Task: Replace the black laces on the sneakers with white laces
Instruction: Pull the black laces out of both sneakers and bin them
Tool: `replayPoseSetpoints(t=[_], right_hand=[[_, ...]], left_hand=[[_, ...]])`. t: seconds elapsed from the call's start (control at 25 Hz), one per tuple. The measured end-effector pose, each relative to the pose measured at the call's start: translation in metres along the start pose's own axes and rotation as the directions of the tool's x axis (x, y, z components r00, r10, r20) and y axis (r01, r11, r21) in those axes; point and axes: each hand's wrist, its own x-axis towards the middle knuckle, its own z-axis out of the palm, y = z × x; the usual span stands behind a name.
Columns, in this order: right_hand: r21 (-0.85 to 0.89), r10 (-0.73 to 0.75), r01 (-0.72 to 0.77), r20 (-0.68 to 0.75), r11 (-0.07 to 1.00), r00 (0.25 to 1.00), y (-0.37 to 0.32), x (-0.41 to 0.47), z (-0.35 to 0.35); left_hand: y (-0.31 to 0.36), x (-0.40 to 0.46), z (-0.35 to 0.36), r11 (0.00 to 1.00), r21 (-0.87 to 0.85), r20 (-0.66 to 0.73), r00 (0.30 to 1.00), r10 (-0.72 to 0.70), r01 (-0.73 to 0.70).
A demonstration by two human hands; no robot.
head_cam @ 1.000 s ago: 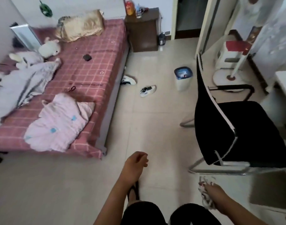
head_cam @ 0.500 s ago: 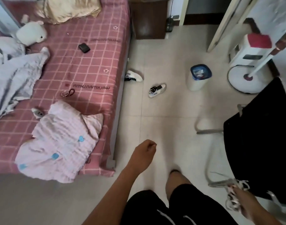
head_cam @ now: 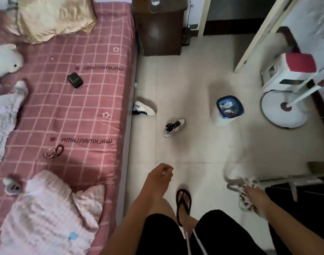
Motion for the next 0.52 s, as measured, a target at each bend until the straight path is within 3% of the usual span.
replayPoseSetpoints(t=[0.24,0.36,0.52], right_hand=[[0.027,-0.076,0.073,0.138,0.997,0.988,-0.132,0.036,0.117],[0.035,-0.089,0.084,0.178,0.996,0.98,-0.172,0.082,0.15],[0.042,-0.099,0.095,0.111,0.995,0.989,-0.226,0.17,0.181]], left_hand=[[0.063,0.145,-0.031,0.999,-0.045,0.03,1.0,-0.002,0.003],[0.078,0.24,-0.027,0.998,-0.057,0.116,0.993,0.011,-0.004],[0.075,0.363,-0.009,1.0,-0.006,0.174,0.985,0.018,-0.017]])
